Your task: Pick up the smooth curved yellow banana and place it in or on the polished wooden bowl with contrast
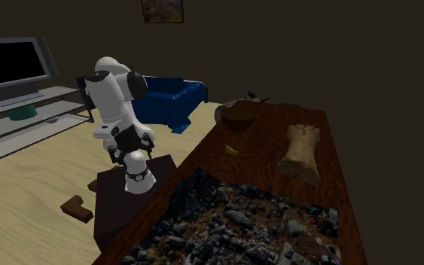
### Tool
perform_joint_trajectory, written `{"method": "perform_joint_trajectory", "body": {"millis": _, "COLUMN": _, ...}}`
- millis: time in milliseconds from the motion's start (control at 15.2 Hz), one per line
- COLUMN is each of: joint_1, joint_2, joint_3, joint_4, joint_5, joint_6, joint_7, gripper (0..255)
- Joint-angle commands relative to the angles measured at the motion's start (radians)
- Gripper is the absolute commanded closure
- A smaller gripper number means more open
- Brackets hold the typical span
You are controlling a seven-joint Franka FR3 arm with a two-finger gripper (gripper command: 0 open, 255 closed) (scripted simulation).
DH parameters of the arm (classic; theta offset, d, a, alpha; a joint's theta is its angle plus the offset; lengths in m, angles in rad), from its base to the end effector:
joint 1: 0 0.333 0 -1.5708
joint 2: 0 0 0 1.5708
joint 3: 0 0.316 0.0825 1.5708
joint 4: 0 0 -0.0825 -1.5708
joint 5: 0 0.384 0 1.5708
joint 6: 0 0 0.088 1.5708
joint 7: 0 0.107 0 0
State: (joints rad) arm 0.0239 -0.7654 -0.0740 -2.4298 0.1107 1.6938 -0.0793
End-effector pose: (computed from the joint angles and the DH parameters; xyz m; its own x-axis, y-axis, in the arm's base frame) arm 0.3219 -0.0106 0.5603 0.9987 0.0339 0.0392 0.0396 -0.9866 -0.1581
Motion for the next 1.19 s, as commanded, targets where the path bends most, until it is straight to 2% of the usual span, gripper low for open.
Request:
{"method": "perform_joint_trajectory", "body": {"millis": 0, "joint_1": 0.0, "joint_2": 0.0, "joint_3": 0.0, "joint_4": 0.0, "joint_5": 0.0, "joint_6": 0.0, "joint_7": 0.0, "gripper": 0}}
{"method": "perform_joint_trajectory", "body": {"millis": 594, "joint_1": 0.098, "joint_2": 0.16, "joint_3": 0.172, "joint_4": 0.137, "joint_5": 0.078, "joint_6": 0.047, "joint_7": 0.122, "gripper": 0}}
{"method": "perform_joint_trajectory", "body": {"millis": 1122, "joint_1": 0.159, "joint_2": 0.343, "joint_3": 0.316, "joint_4": 0.314, "joint_5": 0.092, "joint_6": 0.073, "joint_7": 0.233, "gripper": 0}}
